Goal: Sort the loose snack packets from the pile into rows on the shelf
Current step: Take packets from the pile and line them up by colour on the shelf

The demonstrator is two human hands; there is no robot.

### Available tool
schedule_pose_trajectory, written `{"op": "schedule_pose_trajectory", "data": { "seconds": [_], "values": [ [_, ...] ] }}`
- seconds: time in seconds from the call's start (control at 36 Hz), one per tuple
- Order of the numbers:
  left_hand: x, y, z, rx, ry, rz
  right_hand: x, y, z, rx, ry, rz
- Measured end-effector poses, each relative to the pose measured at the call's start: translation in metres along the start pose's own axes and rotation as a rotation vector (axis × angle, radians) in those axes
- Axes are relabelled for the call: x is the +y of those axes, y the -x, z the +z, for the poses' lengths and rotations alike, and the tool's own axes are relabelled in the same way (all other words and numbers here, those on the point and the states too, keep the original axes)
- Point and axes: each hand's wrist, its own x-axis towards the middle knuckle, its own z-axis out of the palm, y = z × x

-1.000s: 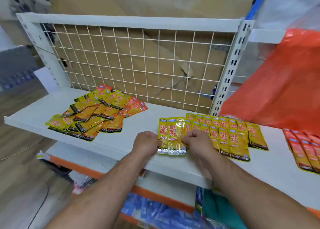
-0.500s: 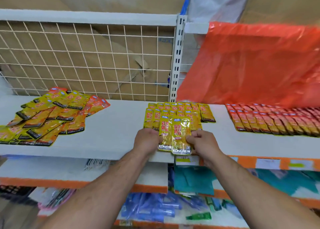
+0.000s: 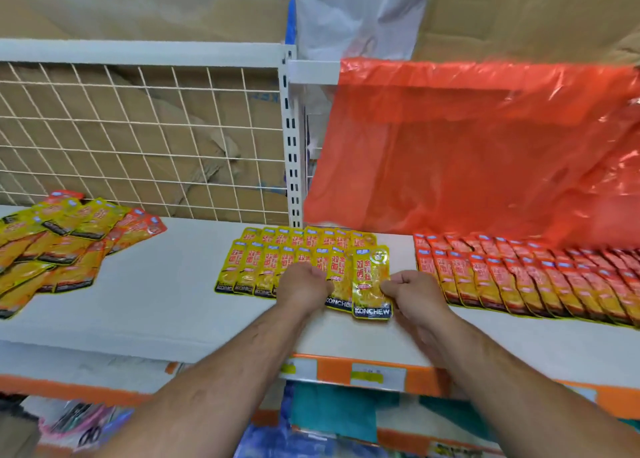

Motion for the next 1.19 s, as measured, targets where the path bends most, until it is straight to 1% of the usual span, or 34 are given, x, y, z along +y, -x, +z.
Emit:
{"op": "schedule_pose_trajectory", "data": {
  "seconds": [0.19, 0.31, 0.53, 0.83, 0.89, 0.97, 1.08, 1.19],
  "values": [
    [0.013, -0.01, 0.021, 0.068, -0.128, -0.035, 0.004, -0.029, -0.017, -0.043, 0.03, 0.011],
    [0.01, -0.014, 0.025, 0.13, -0.206, -0.004, 0.005, -0.036, -0.015, -0.063, 0.043, 0.017],
    [0.004, -0.018, 0.026, 0.065, -0.324, 0.132, 0.003, -0.038, -0.008, -0.071, 0.091, 0.032],
    [-0.003, -0.021, 0.024, 0.062, -0.427, 0.281, -0.004, -0.047, 0.001, -0.09, 0.095, 0.113],
    [-0.005, -0.02, 0.023, 0.067, -0.481, 0.342, -0.006, -0.047, 0.005, -0.086, 0.139, 0.112],
    [-0.007, -0.019, 0.023, 0.074, -0.573, 0.418, -0.007, -0.047, 0.009, -0.032, 0.245, 0.096],
    [-0.008, -0.02, 0.024, 0.067, -0.625, 0.449, -0.01, -0.048, 0.01, 0.041, 0.452, 0.073],
    [-0.006, -0.02, 0.024, 0.065, -0.632, 0.464, -0.014, -0.047, 0.011, 0.074, 0.538, 0.088]
  ]
}}
